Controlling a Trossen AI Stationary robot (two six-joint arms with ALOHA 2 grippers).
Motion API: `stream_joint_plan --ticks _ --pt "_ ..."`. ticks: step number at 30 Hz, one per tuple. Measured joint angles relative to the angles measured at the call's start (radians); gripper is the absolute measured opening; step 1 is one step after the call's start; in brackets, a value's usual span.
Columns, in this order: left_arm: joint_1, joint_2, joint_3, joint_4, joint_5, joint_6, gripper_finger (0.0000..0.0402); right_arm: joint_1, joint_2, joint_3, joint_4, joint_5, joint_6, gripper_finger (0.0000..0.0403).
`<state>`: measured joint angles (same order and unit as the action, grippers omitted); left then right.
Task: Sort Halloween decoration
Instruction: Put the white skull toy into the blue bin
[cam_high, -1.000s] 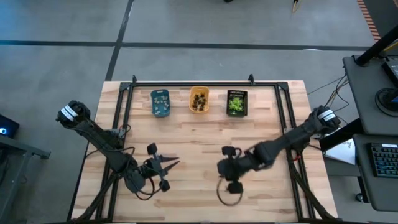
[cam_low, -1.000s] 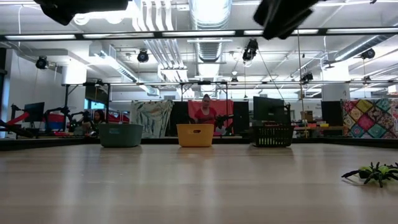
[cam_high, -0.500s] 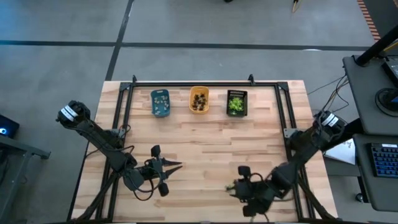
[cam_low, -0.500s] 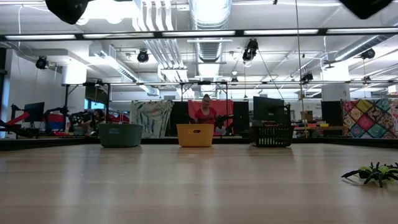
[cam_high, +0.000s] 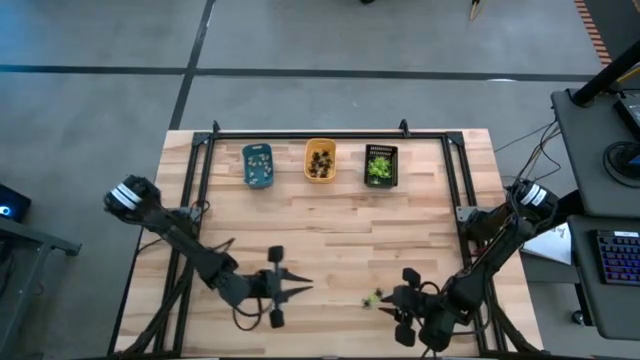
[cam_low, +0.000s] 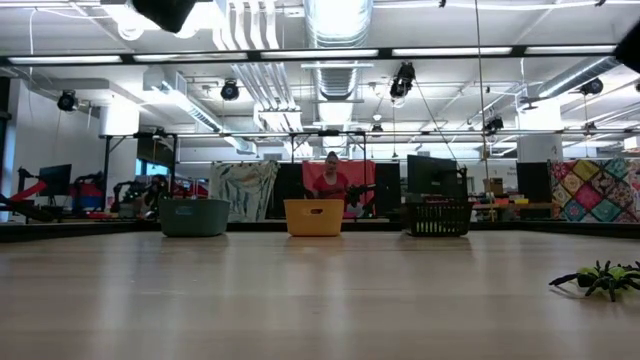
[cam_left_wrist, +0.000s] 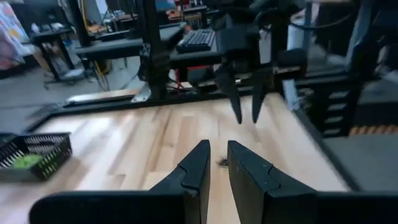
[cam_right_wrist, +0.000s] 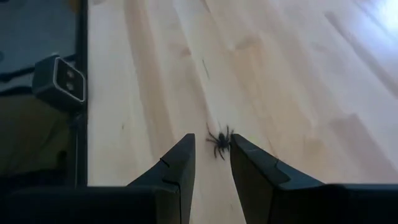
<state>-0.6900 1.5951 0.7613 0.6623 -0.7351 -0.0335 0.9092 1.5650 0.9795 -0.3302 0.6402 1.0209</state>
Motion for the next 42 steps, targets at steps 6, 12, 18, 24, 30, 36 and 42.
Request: stream_joint_plan --ticks 6,12,18,24,30,36,42 --pt "0.028 0.186 0.122 0.001 0.002 0.133 0.0039 0.012 0.0 -0.013 -0.002 -0.057 0.046 0.0091" --pt "0.031 0.307 0.215 0.001 -0.036 0.194 0.0039 0.028 0.0 -0.043 -0.011 -0.064 -0.007 0.0091" --pt "0.045 0.311 0.229 0.003 -0.041 0.209 0.0039 0.027 0.046 -0.058 -0.017 -0.061 -0.029 0.0091" --pt "0.051 0.306 0.228 0.002 -0.041 0.208 0.0039 0.027 0.118 -0.057 -0.017 -0.062 -0.016 0.0091" --pt "0.052 0.306 0.228 0.003 -0.041 0.206 0.0039 0.025 0.167 -0.057 -0.033 -0.022 0.042 0.0091" --pt "0.052 0.306 0.227 0.003 -0.041 0.205 0.0039 0.017 0.17 -0.057 -0.033 -0.009 0.08 0.0093" --pt "0.053 0.306 0.227 0.003 -0.041 0.205 0.0039 0.011 0.17 -0.057 -0.033 -0.012 0.086 0.0133"
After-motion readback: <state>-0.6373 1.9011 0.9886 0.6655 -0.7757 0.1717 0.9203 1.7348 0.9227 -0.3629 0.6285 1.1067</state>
